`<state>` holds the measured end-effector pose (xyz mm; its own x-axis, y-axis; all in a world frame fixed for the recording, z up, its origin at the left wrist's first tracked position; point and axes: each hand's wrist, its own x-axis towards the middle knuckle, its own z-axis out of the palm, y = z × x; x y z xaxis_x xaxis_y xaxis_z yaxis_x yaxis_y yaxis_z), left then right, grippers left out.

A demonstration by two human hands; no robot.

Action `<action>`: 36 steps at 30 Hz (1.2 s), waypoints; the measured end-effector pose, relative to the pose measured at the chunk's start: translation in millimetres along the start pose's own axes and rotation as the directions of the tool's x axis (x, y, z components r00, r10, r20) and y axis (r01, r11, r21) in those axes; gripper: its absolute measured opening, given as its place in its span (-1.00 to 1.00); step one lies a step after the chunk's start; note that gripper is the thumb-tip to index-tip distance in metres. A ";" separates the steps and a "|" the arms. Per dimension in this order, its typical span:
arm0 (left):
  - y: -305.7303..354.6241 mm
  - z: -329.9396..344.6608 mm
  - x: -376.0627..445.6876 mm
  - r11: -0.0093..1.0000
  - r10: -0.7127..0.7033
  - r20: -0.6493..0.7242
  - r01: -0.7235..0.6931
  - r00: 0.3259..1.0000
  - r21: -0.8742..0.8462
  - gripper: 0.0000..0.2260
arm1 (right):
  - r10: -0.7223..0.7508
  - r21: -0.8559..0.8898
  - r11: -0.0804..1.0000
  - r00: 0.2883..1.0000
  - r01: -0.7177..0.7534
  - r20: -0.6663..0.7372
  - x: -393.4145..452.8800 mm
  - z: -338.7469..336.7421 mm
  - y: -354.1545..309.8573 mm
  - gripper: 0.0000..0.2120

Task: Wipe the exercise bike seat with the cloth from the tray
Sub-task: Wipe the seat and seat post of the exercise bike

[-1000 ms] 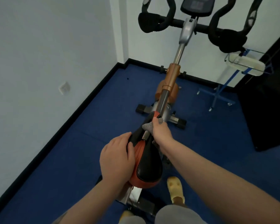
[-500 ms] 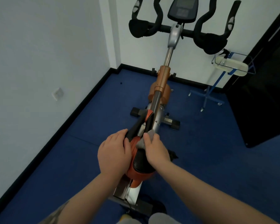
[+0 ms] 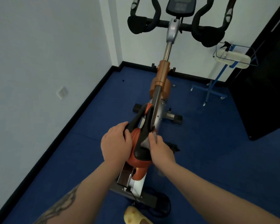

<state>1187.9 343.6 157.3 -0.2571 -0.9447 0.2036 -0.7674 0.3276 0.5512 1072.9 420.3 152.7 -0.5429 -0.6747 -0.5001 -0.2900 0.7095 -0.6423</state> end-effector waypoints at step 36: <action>-34.7 2.5 70.5 0.658 0.745 0.468 -0.641 0.476 -0.396 -0.63 | -0.207 -0.363 0.932 0.841 0.014 -0.500 -70.2 75.5 -18.7 -0.45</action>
<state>1194.9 265.6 150.5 -0.9687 -0.2122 0.1290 -0.1076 0.8268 0.5521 1176.0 439.0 156.0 -0.7906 -0.6123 0.0031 -0.5636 0.7257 -0.3945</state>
